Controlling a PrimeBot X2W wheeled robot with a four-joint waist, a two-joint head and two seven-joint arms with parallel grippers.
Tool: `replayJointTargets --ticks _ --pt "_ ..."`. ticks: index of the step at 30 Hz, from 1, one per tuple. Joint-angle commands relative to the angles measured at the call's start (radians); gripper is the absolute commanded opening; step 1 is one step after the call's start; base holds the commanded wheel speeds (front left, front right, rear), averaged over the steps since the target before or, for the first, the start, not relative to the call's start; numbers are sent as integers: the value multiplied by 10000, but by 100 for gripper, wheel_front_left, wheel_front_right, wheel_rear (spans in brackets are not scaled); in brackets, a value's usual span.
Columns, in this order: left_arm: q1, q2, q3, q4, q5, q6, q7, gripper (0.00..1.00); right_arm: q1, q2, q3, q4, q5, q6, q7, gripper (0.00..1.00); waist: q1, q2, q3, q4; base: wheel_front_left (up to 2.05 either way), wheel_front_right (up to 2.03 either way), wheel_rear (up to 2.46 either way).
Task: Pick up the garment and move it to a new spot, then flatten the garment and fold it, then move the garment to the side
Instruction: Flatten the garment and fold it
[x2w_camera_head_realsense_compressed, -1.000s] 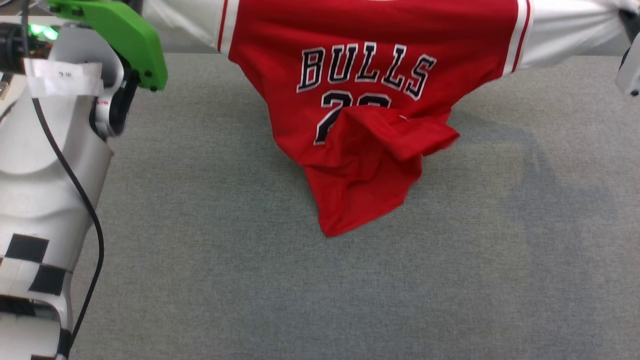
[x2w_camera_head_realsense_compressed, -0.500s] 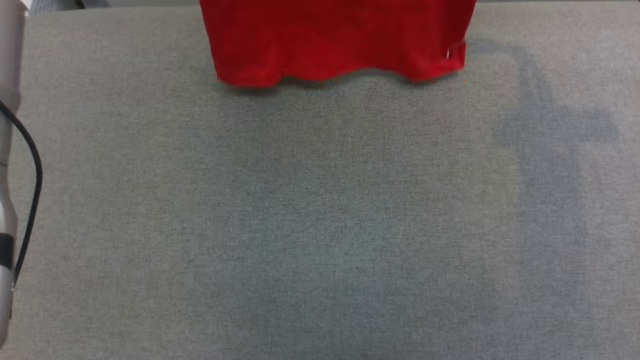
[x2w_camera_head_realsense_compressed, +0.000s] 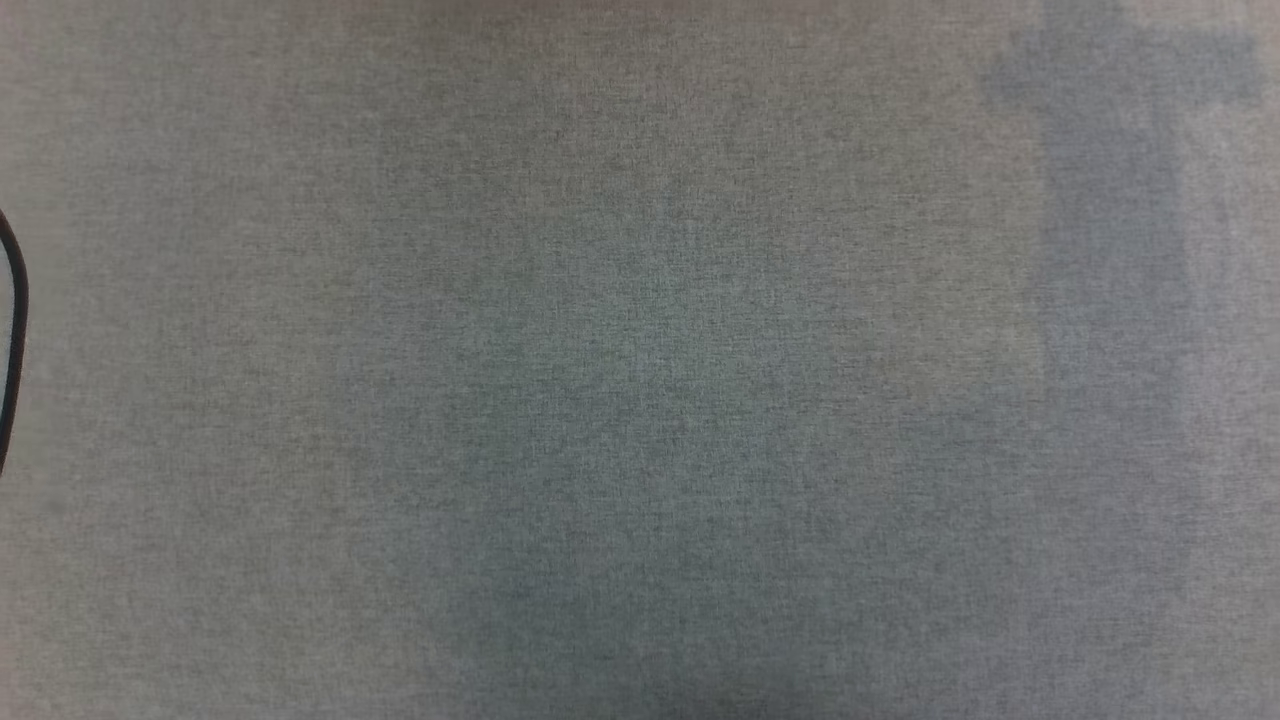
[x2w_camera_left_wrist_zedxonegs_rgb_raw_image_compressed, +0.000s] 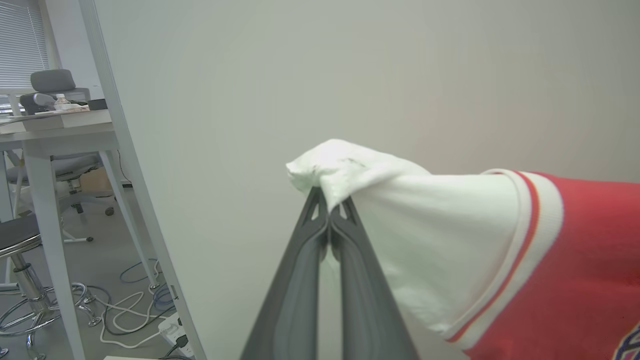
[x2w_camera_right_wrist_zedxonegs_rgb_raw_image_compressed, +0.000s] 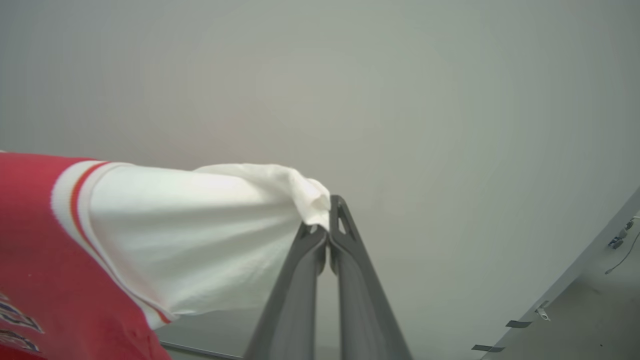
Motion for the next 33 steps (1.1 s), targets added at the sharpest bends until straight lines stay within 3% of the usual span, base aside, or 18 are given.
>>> replayJointTargets --ticks 1,9,15,24,33 --pt "-69 -41 40 144 -31 -54 -99 0 -134 50 104 155 9 -17 -105 0 -1 0 500 -43 0 0 0" --pt "488 -396 195 991 -507 -538 -284 0 292 63 1157 471 790 -17 -305 0 -1 0 946 -3 0 0 0" --pt "1710 -661 267 1480 -1019 -926 -186 0 1561 -253 2133 39 1945 -17 -544 0 -1 0 773 156 0 0 0" --pt "4971 -825 33 1090 -1441 -1212 -389 0 5421 -991 3217 -1557 3764 -17 -875 0 -1 0 -205 385 0 0 0" --pt "8302 -679 -46 -545 -1663 -1191 -475 0 9396 -1384 2861 -3561 4568 -17 -842 0 -1 0 -1666 360 0 0 0"
